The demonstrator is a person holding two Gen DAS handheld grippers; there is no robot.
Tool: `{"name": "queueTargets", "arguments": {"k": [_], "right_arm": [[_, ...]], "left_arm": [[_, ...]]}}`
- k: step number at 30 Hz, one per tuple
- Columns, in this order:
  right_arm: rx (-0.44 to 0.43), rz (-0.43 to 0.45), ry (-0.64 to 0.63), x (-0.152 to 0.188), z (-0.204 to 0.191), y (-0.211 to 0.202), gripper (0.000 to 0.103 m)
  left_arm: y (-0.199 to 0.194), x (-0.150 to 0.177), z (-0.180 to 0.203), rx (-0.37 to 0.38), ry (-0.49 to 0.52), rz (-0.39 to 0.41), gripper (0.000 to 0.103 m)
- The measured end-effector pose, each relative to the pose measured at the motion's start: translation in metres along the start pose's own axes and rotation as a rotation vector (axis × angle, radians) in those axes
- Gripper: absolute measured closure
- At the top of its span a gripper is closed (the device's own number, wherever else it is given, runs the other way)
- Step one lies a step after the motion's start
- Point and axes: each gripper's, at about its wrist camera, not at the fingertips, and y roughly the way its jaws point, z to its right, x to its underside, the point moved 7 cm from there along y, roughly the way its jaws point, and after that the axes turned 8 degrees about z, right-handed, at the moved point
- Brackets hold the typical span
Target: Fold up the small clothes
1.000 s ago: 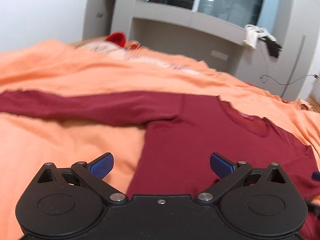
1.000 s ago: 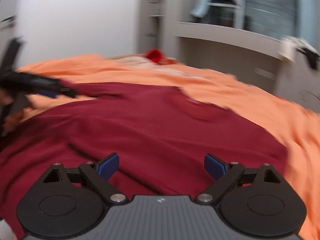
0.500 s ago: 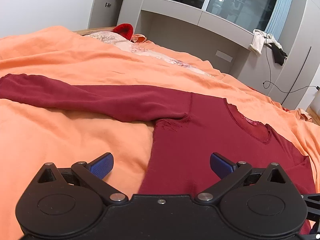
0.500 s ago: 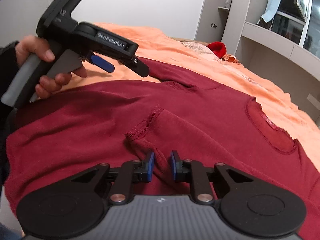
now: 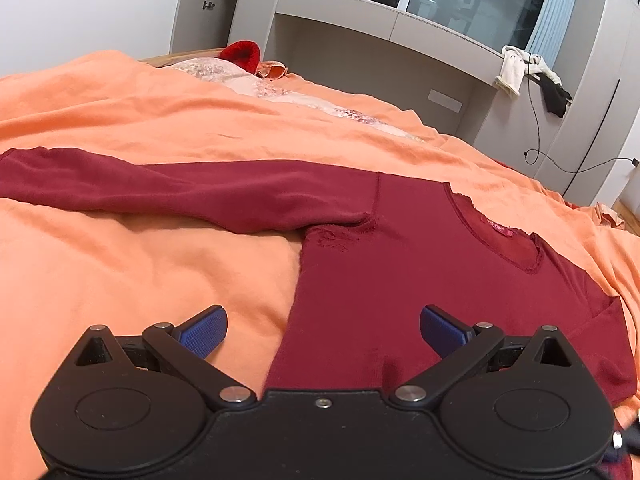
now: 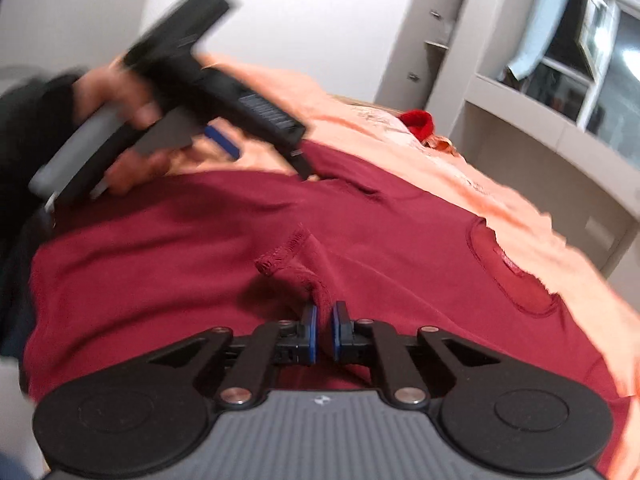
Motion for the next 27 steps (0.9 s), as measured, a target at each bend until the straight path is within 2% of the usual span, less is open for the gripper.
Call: {"name": "queueTargets", "arguments": {"k": [3, 7, 10, 11, 12, 14, 17, 20, 24, 27], "right_arm": [[0.009, -0.039, 0.023, 0.015, -0.011, 0.001, 0.094], [0.006, 0.005, 0.175, 0.021, -0.004, 0.000, 0.092], [-0.012, 0.036, 0.251, 0.023, 0.002, -0.010, 0.084], [-0.013, 0.045, 0.260, 0.024, 0.004, -0.014, 0.073], [-0.004, 0.058, 0.267, 0.025, 0.009, -0.024, 0.046], [0.056, 0.103, 0.282, 0.025, 0.016, -0.039, 0.015], [0.157, 0.164, 0.350, 0.030, 0.039, -0.059, 0.011], [0.277, 0.190, 0.467, 0.038, 0.077, -0.061, 0.007], [0.432, 0.124, 0.675, 0.054, 0.120, -0.039, 0.002], [0.513, 0.065, 0.705, 0.061, 0.132, -0.022, 0.000]], "left_arm": [[0.001, 0.004, 0.008, 0.009, 0.033, -0.010, 0.001], [-0.004, 0.011, 0.024, 0.054, 0.091, -0.011, 0.001], [-0.007, 0.019, 0.038, 0.130, 0.131, -0.027, 0.000], [-0.007, 0.022, 0.043, 0.151, 0.141, -0.036, 0.000], [-0.007, 0.025, 0.046, 0.161, 0.158, -0.041, 0.000], [-0.006, 0.029, 0.052, 0.158, 0.204, -0.045, 0.000], [-0.003, 0.035, 0.057, 0.134, 0.270, -0.052, 0.000], [0.001, 0.041, 0.060, 0.094, 0.317, -0.063, 0.000], [0.003, 0.051, 0.066, 0.055, 0.416, -0.057, 0.000], [0.002, 0.057, 0.070, 0.036, 0.471, -0.043, 0.000]]}}
